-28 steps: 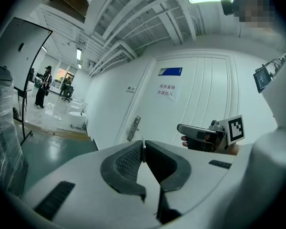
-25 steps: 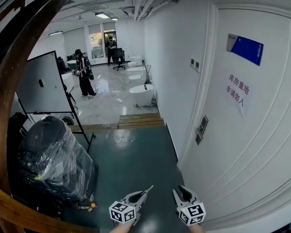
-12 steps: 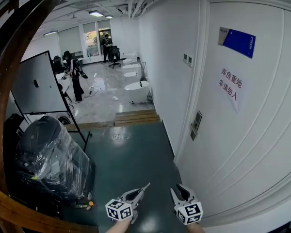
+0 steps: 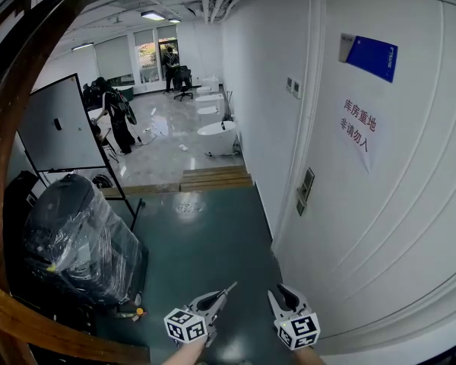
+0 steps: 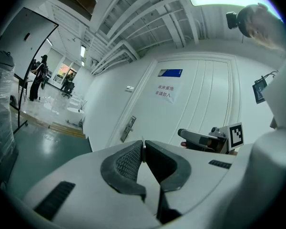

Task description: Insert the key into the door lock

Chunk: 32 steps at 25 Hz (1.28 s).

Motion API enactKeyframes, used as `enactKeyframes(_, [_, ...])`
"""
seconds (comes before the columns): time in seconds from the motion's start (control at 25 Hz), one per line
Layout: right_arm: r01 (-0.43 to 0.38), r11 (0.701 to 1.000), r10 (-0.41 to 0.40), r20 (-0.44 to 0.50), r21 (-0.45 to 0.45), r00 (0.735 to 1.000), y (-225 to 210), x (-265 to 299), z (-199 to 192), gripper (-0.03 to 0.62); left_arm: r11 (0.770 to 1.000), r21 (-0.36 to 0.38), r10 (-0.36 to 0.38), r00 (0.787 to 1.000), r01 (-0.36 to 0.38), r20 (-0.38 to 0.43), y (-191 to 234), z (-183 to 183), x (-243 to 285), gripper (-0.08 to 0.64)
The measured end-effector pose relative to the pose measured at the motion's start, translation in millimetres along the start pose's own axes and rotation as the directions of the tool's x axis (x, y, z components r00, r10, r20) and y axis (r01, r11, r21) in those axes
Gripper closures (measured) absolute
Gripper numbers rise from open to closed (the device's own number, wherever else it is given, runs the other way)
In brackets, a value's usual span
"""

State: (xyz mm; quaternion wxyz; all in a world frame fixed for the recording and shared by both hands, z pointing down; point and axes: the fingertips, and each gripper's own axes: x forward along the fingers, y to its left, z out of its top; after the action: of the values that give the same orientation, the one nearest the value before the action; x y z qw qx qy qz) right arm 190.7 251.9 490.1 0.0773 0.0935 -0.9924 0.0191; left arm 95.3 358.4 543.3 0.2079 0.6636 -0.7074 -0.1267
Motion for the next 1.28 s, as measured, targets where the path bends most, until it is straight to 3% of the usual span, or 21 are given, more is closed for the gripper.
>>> enactKeyframes(0.4, [-0.042, 0.999, 0.042, -0.017, 0.004, 0.999, 0, 7, -12, 0.500, 0.999, -0.033, -0.035, 0.996, 0.038, 0.079, -3, -3, 1, 0.528])
enactKeyframes(0.84, [0.020, 1.000, -0.019, -0.024, 0.021, 1.000, 8, 51, -5, 0.500, 0.997, -0.058, -0.042, 0.998, 0.044, 0.043, 53, 23, 5, 0.528])
enactKeyframes(1.28, [0.100, 0.995, -0.099, -0.027, 0.026, 0.995, 20, 105, 4, 0.500, 0.980, -0.127, -0.152, 0.988, 0.152, 0.010, 107, 49, 16, 0.528])
